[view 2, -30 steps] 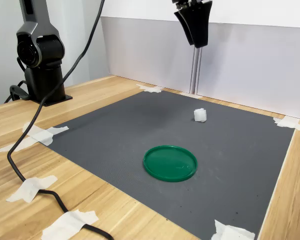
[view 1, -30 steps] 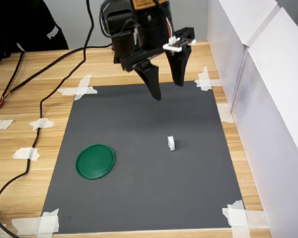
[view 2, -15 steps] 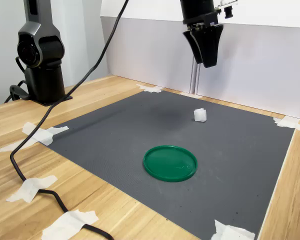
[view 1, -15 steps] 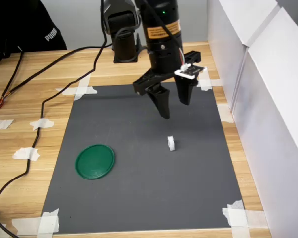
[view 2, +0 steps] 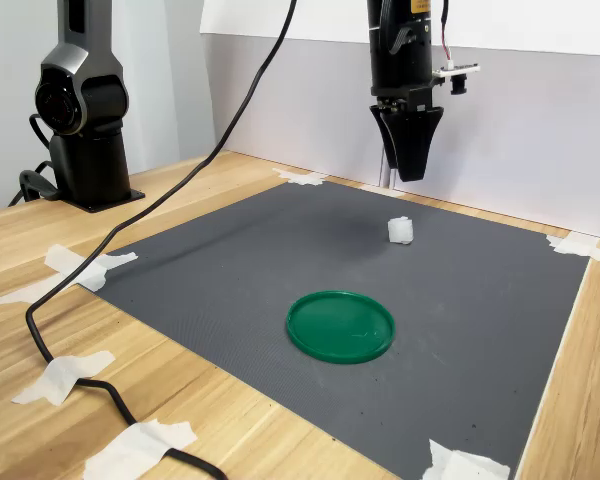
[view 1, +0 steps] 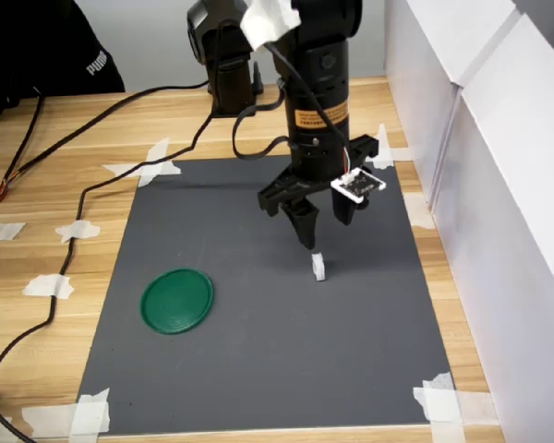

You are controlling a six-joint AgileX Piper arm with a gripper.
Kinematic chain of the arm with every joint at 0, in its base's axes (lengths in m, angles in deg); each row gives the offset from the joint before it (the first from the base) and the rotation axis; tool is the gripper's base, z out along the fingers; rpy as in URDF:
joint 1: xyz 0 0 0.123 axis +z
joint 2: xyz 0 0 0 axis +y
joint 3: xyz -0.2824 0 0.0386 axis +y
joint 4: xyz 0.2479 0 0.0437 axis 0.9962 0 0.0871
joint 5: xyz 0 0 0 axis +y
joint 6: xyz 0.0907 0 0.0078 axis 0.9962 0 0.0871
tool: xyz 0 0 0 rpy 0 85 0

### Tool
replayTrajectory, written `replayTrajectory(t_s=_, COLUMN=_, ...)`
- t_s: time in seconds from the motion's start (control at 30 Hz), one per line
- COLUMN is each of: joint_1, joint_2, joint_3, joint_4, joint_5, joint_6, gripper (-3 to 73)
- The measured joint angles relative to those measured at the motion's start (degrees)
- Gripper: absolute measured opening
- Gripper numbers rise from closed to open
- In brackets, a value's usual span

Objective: Grasp a white terminal and put it on the green lid.

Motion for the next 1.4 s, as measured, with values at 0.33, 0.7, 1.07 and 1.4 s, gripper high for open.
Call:
replayTrajectory(t_s=0.33, joint_1=-0.4, joint_2=2.8, joint_3=0.0, joint_4=0.2, joint_5=-0.3, joint_6=0.6, gripper=57.8)
replayTrajectory(t_s=0.7, joint_1=-0.4, joint_2=4.6, joint_3=-0.1, joint_4=-1.0, joint_5=-2.1, joint_6=5.5, gripper=57.8)
replayTrajectory(t_s=1.07, joint_1=-0.4, joint_2=7.0, joint_3=-0.1, joint_4=-0.6, joint_5=-3.1, joint_6=6.1, gripper=57.8)
replayTrajectory(t_s=1.4, joint_1=-0.4, joint_2=8.6, joint_3=-0.1, joint_4=-0.6, joint_5=-3.5, joint_6=8.7, gripper=57.5)
